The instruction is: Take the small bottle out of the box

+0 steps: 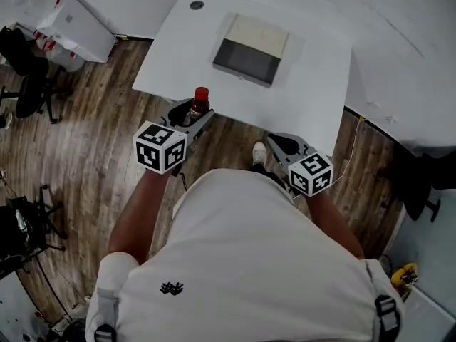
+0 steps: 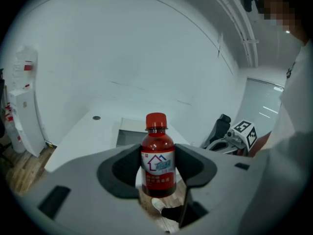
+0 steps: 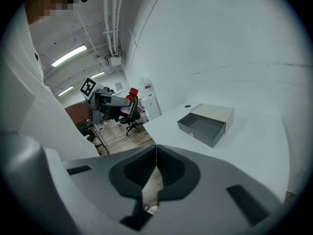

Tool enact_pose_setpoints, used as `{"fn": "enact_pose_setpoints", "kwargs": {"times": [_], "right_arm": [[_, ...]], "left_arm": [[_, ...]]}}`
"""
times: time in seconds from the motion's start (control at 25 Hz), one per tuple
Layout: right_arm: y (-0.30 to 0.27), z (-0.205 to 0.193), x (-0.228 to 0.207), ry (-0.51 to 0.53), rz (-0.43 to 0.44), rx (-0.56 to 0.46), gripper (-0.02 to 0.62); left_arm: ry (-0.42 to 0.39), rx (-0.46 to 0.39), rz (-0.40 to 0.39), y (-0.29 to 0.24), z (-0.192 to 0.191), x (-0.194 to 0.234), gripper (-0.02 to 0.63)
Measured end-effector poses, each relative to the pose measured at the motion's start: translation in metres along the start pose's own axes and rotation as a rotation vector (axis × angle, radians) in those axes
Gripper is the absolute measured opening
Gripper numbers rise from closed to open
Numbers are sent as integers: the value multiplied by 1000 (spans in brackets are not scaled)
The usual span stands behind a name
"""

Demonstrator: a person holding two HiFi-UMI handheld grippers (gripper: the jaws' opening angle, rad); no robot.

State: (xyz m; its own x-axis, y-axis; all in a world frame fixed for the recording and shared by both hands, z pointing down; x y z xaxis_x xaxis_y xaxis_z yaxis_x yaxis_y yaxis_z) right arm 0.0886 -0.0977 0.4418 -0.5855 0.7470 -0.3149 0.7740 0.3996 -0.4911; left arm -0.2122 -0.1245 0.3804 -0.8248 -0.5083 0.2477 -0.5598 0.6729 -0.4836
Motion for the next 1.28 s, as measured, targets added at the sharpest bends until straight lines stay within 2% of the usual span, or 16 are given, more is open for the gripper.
{"fn": "enact_pose_setpoints", "kwargs": {"times": [0.24, 0.44, 0.68, 1.28], "right_arm": [[-1, -7, 35, 9, -22, -6, 8], [1, -14, 55, 6, -51, -11, 8], [4, -18, 75, 19, -63, 0, 8], [16, -27, 94, 22, -92, -33, 8]], "left_arm": [[-6, -12, -34, 38, -21, -8, 221], [-43, -8, -54, 60, -37, -13, 221], [-34, -21, -75, 81, -51, -20, 221], [-40, -39, -94, 93, -65, -28, 221]]}}
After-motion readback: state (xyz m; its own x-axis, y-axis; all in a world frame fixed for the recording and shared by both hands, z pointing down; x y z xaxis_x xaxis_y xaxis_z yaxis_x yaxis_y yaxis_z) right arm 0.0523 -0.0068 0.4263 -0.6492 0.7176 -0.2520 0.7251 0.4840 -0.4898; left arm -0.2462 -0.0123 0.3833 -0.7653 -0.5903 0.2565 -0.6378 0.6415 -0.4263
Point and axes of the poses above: the fingertips, and each gripper's own axes: y backward along the fingers, x to its left, z out of its top, the point moved 10 cm from there along y, backward along the fingers, and after that the axes turned 1 degree about z, right-handed, at the moved point
